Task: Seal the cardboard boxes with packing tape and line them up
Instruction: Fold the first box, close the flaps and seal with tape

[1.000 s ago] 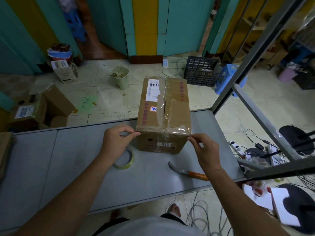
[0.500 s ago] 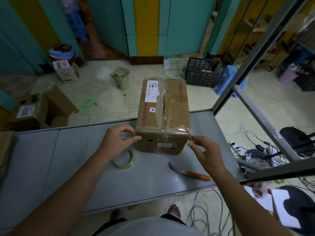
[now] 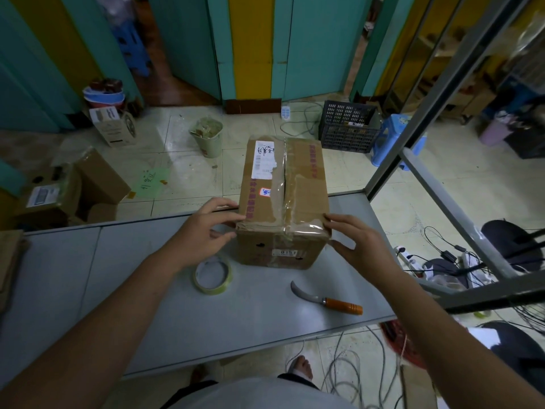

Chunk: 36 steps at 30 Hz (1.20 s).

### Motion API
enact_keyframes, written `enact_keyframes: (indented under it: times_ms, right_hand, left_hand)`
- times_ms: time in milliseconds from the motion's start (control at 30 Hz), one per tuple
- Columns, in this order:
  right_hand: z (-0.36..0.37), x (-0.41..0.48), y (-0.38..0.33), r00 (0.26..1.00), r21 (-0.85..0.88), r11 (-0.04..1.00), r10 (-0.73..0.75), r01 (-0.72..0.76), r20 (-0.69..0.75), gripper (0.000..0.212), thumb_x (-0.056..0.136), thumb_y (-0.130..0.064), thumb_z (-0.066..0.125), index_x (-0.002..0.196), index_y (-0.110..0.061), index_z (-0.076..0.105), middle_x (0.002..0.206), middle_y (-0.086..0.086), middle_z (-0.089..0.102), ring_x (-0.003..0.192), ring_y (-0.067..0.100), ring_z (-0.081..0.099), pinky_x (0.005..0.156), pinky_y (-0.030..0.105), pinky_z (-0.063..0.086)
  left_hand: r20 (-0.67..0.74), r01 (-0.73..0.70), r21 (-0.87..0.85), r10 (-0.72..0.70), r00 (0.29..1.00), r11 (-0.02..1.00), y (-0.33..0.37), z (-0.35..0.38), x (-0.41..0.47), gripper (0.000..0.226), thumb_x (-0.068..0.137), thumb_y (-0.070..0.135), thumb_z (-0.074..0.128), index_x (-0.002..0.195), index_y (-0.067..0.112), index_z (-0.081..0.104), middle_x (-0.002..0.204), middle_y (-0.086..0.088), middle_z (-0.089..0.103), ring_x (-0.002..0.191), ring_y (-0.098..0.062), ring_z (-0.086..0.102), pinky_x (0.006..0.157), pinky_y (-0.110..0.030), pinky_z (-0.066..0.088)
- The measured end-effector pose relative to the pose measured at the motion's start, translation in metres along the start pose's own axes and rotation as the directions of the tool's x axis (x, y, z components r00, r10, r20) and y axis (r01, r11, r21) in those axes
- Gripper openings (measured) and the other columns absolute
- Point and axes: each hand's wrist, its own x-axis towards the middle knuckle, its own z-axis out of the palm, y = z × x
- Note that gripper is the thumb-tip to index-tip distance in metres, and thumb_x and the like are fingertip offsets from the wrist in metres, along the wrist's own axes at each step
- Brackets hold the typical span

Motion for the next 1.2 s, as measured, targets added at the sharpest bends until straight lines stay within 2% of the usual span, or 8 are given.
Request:
enact_keyframes:
  times_ms: [300, 500, 600, 733, 833, 900, 1033, 1200]
  right_hand:
    - [0.013, -0.001, -0.009, 0.995, 0.071, 0.996, 0.066, -0.061, -0.069, 0.051, 0.084, -0.018, 0.086, 0.132, -0.019, 0.069, 0.138, -0.007, 0.064, 0.113, 0.007, 0.064, 0.094, 0.031, 0.06]
    - [0.032, -0.012, -0.013, 0.982, 0.055, 0.996, 0.071, -0.063, -0.174, 0.047, 0.088, -0.01, 0.082, 0.133, -0.011, 0.067, 0.137, 0.005, 0.066, 0.113, 0.021, 0.068, 0.096, 0.042, 0.061]
    - [0.034, -0.012, -0.015, 0.987, 0.016, 0.998, 0.063, -0.061, -0.146, 0.048, 0.089, -0.012, 0.081, 0.134, -0.01, 0.064, 0.14, 0.007, 0.063, 0.124, 0.025, 0.064, 0.102, 0.049, 0.058]
    - [0.022, -0.004, -0.02, 0.992, -0.009, 0.997, 0.073, -0.075, -0.1, 0.052, 0.087, -0.029, 0.083, 0.134, -0.017, 0.063, 0.138, 0.003, 0.056, 0.131, 0.023, 0.052, 0.109, 0.046, 0.049]
    - [0.019, 0.011, -0.038, 0.988, -0.073, 0.997, -0.027, 0.016, -0.152, 0.047, 0.088, -0.044, 0.079, 0.129, -0.021, 0.07, 0.134, 0.001, 0.06, 0.129, 0.025, 0.051, 0.107, 0.04, 0.04]
    - [0.025, 0.026, -0.049, 0.986, -0.102, 0.99, -0.11, 0.098, -0.129, 0.039, 0.091, -0.046, 0.072, 0.122, -0.022, 0.077, 0.127, -0.001, 0.067, 0.122, 0.027, 0.056, 0.099, 0.043, 0.043]
    - [0.042, 0.042, -0.045, 0.968, -0.162, 0.963, -0.233, 0.216, -0.093, 0.029, 0.087, -0.03, 0.082, 0.114, -0.018, 0.082, 0.111, 0.0, 0.075, 0.098, 0.032, 0.067, 0.076, 0.046, 0.053]
    - [0.053, 0.03, -0.03, 0.937, -0.288, 0.914, -0.33, 0.287, -0.113, 0.035, 0.087, -0.02, 0.087, 0.12, -0.016, 0.079, 0.115, 0.003, 0.074, 0.093, 0.031, 0.066, 0.076, 0.042, 0.051]
  left_hand:
    - [-0.058, -0.011, -0.008, 0.01, 0.998, 1.0, 0.004, 0.003, 0.001, 0.047, 0.082, 0.004, 0.088, 0.127, 0.015, 0.077, 0.138, 0.007, 0.061, 0.128, -0.005, 0.062, 0.083, -0.02, 0.063]
    - [-0.168, 0.057, -0.075, -0.069, 0.983, 0.996, 0.005, 0.016, -0.002, 0.045, 0.083, 0.006, 0.089, 0.125, 0.019, 0.078, 0.131, 0.012, 0.069, 0.127, 0.002, 0.062, 0.103, -0.031, 0.059]
    - [-0.181, 0.064, -0.036, -0.07, 0.981, 0.997, 0.006, 0.019, -0.007, 0.045, 0.087, 0.008, 0.087, 0.129, 0.021, 0.077, 0.134, 0.011, 0.067, 0.128, -0.001, 0.061, 0.098, -0.036, 0.062]
    - [-0.133, -0.014, 0.223, 0.045, 0.99, 0.975, 0.013, 0.015, -0.005, 0.044, 0.086, 0.022, 0.087, 0.128, 0.024, 0.074, 0.136, 0.011, 0.056, 0.13, -0.008, 0.055, 0.104, -0.039, 0.057]
    - [-0.067, -0.129, 0.341, 0.161, 0.985, 0.931, 0.029, 0.022, 0.004, 0.046, 0.085, 0.032, 0.087, 0.128, 0.027, 0.071, 0.145, 0.009, 0.053, 0.137, -0.015, 0.05, 0.11, -0.047, 0.051]
    - [0.002, -0.222, 0.382, 0.24, 0.971, 0.897, 0.038, 0.032, 0.014, 0.043, 0.088, 0.035, 0.085, 0.129, 0.028, 0.074, 0.145, 0.008, 0.058, 0.135, -0.018, 0.054, 0.109, -0.05, 0.049]
    - [0.002, -0.301, 0.379, 0.324, 0.946, 0.875, 0.039, 0.05, 0.025, 0.029, 0.091, 0.022, 0.084, 0.12, 0.021, 0.082, 0.129, 0.002, 0.074, 0.124, -0.026, 0.067, 0.099, -0.049, 0.055]
    - [-0.058, -0.345, 0.444, 0.411, 0.91, 0.827, 0.032, 0.062, 0.022, 0.025, 0.091, 0.02, 0.085, 0.116, 0.02, 0.083, 0.119, 0.003, 0.078, 0.116, -0.026, 0.071, 0.094, -0.043, 0.055]
